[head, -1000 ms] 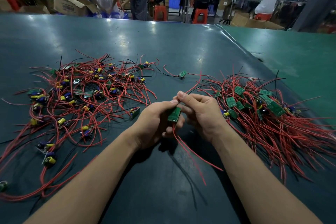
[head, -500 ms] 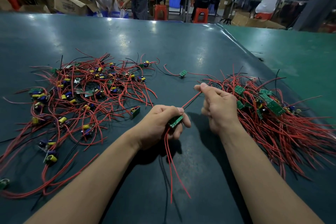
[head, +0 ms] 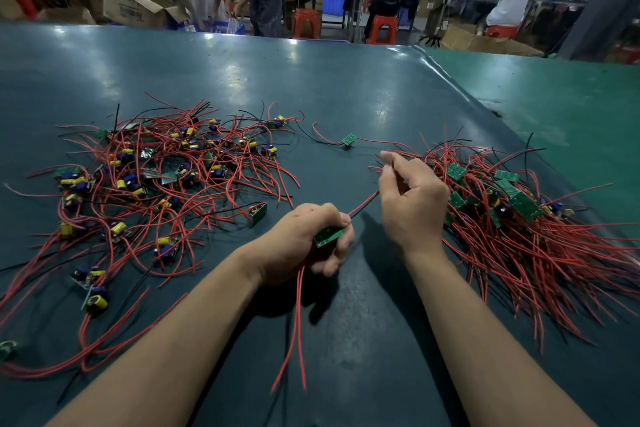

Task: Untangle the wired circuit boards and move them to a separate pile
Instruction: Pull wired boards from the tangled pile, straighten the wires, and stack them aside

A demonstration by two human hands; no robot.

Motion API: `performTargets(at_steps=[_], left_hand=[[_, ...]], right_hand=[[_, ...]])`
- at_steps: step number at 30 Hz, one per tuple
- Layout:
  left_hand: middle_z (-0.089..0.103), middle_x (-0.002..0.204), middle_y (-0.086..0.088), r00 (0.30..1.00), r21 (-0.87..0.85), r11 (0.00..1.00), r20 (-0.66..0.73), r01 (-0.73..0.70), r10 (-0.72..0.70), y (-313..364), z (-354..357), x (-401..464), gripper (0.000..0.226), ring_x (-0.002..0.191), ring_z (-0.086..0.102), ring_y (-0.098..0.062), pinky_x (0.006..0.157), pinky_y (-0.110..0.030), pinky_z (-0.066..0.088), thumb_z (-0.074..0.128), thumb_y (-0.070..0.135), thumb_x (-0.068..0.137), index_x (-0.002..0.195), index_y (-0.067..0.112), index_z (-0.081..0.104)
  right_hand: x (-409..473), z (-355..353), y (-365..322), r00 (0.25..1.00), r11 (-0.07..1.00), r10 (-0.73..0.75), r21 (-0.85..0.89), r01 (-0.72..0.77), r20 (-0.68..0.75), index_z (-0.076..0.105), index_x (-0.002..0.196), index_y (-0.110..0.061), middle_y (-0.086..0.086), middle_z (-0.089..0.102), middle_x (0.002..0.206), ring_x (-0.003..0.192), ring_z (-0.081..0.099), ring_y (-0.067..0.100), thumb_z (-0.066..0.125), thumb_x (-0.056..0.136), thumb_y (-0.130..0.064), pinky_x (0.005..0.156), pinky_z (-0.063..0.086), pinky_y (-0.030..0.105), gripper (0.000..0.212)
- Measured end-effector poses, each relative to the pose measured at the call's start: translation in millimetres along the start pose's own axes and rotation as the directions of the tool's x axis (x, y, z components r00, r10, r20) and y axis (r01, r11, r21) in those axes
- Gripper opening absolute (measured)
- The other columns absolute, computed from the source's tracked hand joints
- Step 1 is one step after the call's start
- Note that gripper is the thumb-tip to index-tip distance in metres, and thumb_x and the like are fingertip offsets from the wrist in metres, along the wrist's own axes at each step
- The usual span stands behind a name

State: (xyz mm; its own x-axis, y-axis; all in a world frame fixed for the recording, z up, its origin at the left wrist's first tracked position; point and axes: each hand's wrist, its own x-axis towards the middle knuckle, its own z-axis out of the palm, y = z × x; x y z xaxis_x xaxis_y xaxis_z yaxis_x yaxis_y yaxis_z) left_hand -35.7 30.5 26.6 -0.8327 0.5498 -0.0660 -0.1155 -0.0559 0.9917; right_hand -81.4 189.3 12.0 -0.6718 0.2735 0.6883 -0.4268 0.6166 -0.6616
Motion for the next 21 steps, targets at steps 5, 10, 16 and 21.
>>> performTargets(at_steps=[5, 10, 16, 21], left_hand=[[0.049, 0.048, -0.008, 0.996, -0.075, 0.996, -0.089, -0.038, 0.031, -2, -1, 2, 0.04, 0.038, 0.034, -0.012, 0.041, -0.022, 0.023, 0.034, 0.019, 0.099, 0.067, 0.007, 0.055], [0.055, 0.054, -0.01, 0.971, -0.107, 0.989, -0.225, -0.105, 0.078, -8, -2, 9, 0.041, 0.039, 0.034, -0.015, 0.042, -0.025, 0.02, 0.032, 0.019, 0.102, 0.079, 0.004, 0.062], [0.057, 0.052, -0.011, 0.98, -0.051, 0.996, -0.189, -0.069, 0.058, -7, -1, 8, 0.04, 0.036, 0.034, -0.012, 0.038, -0.019, 0.024, 0.034, 0.019, 0.103, 0.08, 0.004, 0.062], [0.057, 0.049, -0.011, 0.997, -0.036, 0.999, -0.071, -0.032, 0.03, -5, -1, 4, 0.04, 0.035, 0.034, -0.011, 0.038, -0.016, 0.029, 0.039, 0.019, 0.1, 0.07, 0.006, 0.062]], right_hand=[[4, 1, -4, 0.919, 0.854, 0.363, 0.339, -0.394, 0.154, 0.073, 0.095, -0.011, -0.001, 0.058, 0.07, 0.055, 0.048, 0.008, 0.061, 0.097, -0.022, 0.056, 0.042, 0.024, 0.017], [-1, -5, -13, 0.511, 0.499, 0.4, 0.287, -0.818, 0.761, 0.071, 0.097, -0.005, -0.005, 0.044, 0.052, 0.035, 0.038, 0.006, 0.065, 0.086, -0.04, 0.036, 0.023, 0.014, 0.037], [-7, -1, -17, 0.53, 0.468, 0.368, 0.341, -0.815, 0.764, 0.077, 0.078, -0.01, -0.004, 0.038, 0.044, 0.041, 0.03, 0.011, 0.067, 0.088, -0.017, 0.045, 0.02, 0.018, 0.016], [5, 0, -6, 0.674, 0.48, 0.546, 0.474, -0.738, 0.498, 0.068, 0.091, 0.007, -0.006, 0.029, 0.043, 0.034, 0.021, 0.007, 0.067, 0.089, -0.009, 0.037, 0.02, 0.015, 0.017]])
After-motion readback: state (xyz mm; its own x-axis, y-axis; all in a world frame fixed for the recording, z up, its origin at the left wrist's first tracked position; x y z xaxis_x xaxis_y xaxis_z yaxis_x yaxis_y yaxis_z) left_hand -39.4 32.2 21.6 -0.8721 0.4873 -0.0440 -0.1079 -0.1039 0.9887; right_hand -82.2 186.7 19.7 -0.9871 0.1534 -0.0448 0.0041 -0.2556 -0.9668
